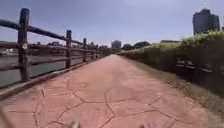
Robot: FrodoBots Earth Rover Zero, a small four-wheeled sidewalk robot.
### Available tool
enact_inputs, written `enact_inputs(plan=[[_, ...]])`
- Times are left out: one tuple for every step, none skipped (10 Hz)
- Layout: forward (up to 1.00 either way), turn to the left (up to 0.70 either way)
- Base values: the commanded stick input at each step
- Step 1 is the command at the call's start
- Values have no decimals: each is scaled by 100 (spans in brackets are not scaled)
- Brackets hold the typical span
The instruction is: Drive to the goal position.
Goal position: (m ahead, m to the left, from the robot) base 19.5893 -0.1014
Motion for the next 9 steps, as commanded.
enact_inputs(plan=[[85,0],[85,0],[85,0],[85,0],[85,0],[85,0],[85,0],[85,0],[85,0]])
